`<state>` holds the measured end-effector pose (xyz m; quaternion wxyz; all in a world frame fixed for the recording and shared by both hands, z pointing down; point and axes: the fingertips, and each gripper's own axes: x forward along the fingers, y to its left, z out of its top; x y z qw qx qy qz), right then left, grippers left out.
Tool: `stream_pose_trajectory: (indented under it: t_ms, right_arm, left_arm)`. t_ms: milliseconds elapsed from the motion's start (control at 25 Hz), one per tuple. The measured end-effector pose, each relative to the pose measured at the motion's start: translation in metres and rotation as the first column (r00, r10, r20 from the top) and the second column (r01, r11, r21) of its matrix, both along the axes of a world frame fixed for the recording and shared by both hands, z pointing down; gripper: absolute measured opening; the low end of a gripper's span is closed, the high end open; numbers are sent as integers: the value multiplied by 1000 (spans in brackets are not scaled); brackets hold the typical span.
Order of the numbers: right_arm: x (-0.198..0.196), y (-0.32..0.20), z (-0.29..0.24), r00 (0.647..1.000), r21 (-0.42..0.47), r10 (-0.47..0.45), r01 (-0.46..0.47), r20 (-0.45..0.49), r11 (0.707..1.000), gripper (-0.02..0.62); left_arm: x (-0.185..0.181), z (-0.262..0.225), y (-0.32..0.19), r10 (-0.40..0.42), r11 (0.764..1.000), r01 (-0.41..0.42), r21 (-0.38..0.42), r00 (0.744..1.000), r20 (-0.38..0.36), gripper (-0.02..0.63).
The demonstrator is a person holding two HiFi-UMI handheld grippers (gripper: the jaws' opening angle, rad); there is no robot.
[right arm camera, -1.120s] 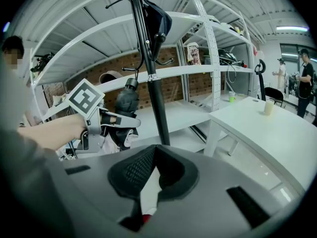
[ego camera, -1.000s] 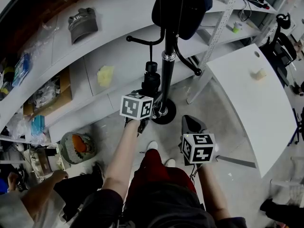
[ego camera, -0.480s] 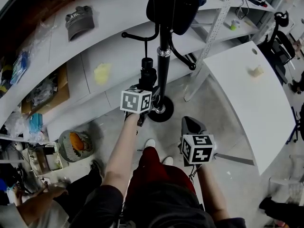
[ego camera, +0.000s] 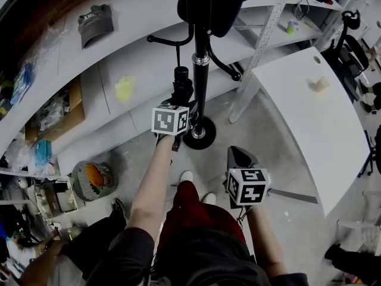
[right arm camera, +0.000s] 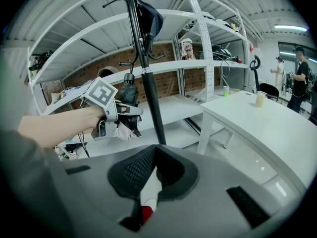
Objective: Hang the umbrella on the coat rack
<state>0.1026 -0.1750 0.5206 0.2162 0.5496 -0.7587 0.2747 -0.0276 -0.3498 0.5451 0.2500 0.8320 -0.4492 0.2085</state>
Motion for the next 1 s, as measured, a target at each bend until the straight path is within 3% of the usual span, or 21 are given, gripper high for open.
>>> stream_pose_trajectory:
  t_ms: [1000]
  right_arm:
    - [1,17,11,1000,-24,-19,18,-10,1000,18]
  left_arm:
    - [-22,-2,-7,-145,989,144,38,989,36,276]
